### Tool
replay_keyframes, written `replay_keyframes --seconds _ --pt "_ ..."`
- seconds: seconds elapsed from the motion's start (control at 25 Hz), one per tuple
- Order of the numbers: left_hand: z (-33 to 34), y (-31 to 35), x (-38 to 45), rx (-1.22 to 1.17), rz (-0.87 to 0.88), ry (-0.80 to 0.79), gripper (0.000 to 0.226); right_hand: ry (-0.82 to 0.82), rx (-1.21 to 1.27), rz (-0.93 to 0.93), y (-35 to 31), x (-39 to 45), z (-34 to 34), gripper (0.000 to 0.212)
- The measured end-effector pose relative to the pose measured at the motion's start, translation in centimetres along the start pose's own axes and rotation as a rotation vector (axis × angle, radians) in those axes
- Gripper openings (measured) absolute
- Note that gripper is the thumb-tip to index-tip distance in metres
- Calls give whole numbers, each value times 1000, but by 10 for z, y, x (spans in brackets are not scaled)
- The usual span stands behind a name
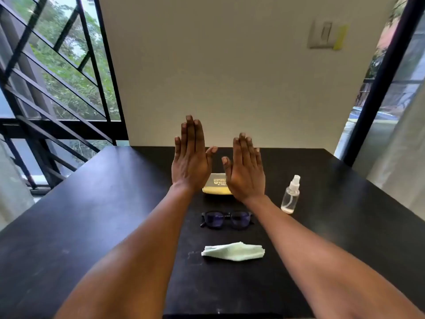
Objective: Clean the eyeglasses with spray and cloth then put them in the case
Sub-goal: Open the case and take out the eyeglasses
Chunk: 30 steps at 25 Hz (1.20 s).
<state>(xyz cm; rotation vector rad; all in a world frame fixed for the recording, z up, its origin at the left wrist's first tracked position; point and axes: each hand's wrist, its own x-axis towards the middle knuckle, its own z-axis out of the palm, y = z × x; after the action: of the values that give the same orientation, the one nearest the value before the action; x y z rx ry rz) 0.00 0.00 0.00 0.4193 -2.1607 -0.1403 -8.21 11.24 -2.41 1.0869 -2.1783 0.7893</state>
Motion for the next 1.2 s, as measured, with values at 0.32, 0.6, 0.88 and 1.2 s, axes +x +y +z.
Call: replay_keyframes --seconds 0.32,0.6,0.88,1.2 --pt "19 6 -67 -187 -55 -245 47 -240 -141 93 21 -82 15 27" --pt "36 -2 -89 -214 -413 -505 25 -471 155 363 50 -99 22 32" --pt "45 -3 -95 -276 -535 -467 15 -402 336 434 51 -95 21 30" --pt "44 -2 -85 -410 -937 -297 25 -287 365 403 48 -86 22 17"
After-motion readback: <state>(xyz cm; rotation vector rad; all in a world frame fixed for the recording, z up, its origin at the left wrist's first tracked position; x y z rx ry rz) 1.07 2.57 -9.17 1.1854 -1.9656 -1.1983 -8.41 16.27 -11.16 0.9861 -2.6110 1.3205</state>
